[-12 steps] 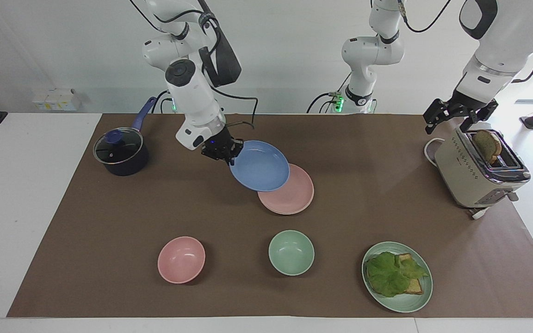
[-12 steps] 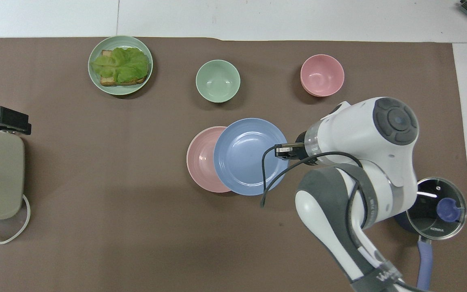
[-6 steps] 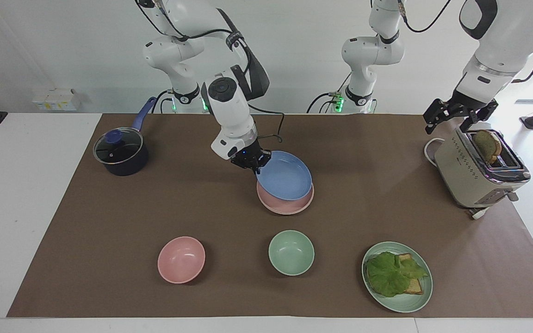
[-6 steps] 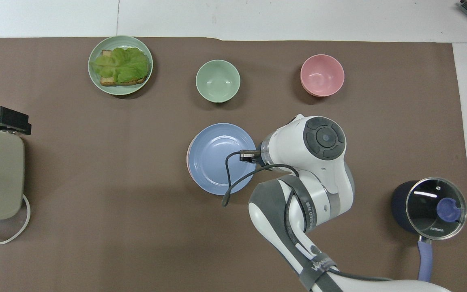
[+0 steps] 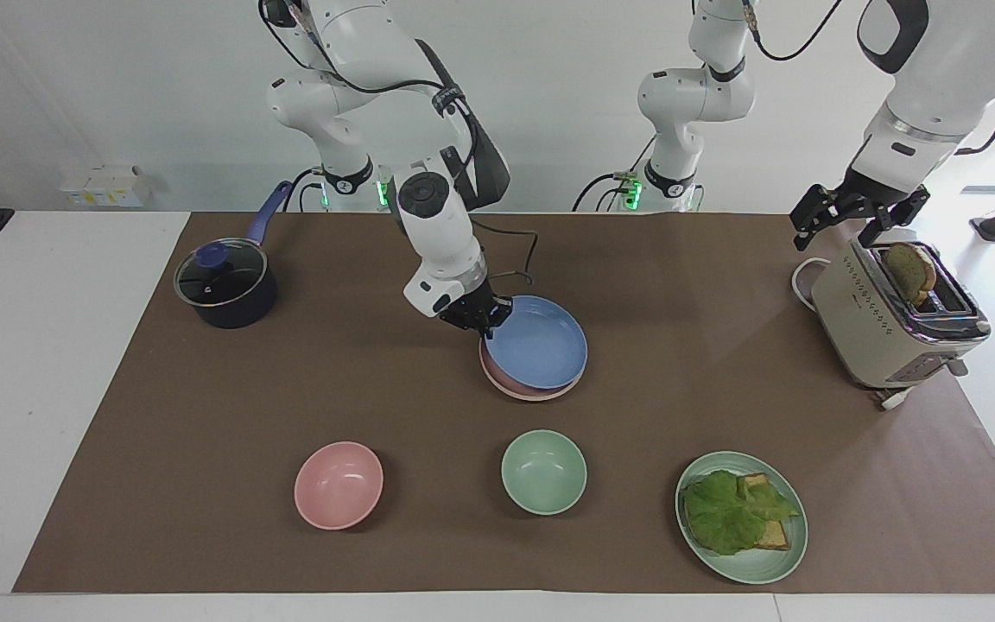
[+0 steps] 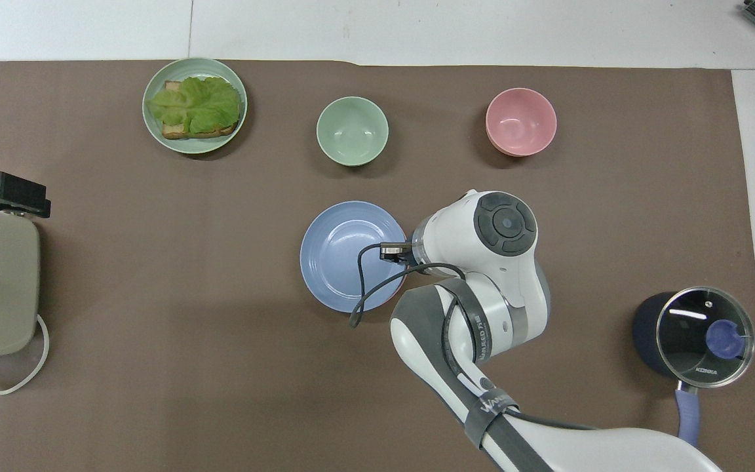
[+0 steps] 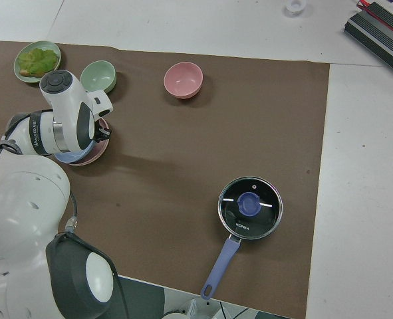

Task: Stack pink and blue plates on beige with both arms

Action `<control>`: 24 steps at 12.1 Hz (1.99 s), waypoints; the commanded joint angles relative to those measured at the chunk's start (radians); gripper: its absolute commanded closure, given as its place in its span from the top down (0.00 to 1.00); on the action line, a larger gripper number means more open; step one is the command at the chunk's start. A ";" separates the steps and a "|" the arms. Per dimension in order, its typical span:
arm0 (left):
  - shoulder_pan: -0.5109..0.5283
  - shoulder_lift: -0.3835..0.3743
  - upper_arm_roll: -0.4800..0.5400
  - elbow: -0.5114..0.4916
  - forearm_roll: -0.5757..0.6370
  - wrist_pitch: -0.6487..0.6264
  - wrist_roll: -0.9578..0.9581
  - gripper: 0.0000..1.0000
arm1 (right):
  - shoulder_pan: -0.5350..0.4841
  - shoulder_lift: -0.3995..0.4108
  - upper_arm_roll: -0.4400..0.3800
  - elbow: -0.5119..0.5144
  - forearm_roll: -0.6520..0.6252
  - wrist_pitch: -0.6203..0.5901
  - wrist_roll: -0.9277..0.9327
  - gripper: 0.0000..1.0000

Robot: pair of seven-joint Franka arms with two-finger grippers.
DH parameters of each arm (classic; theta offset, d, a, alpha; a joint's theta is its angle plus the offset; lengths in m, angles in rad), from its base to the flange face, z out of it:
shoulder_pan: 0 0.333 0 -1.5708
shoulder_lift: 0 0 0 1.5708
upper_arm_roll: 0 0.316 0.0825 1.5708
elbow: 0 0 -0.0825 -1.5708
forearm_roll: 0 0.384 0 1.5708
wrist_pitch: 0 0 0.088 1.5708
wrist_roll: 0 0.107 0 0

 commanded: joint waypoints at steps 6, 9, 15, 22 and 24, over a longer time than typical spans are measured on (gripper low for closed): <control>0.007 -0.008 -0.006 0.003 0.006 -0.014 0.005 1.00 | -0.018 0.024 0.012 -0.009 0.029 0.056 -0.033 0.60; 0.007 -0.008 -0.006 0.003 0.006 -0.014 0.005 1.00 | -0.020 0.020 0.008 0.005 0.009 0.056 -0.032 1.00; 0.007 -0.008 -0.006 0.003 0.006 -0.014 0.005 1.00 | -0.138 -0.103 -0.008 0.026 -0.225 -0.008 -0.035 1.00; 0.007 -0.008 -0.006 0.003 0.006 -0.014 0.005 1.00 | -0.282 -0.200 -0.008 0.172 -0.259 -0.382 -0.038 1.00; 0.007 -0.008 -0.006 0.003 0.006 -0.014 0.005 1.00 | -0.325 -0.232 -0.008 0.172 -0.264 -0.441 -0.081 1.00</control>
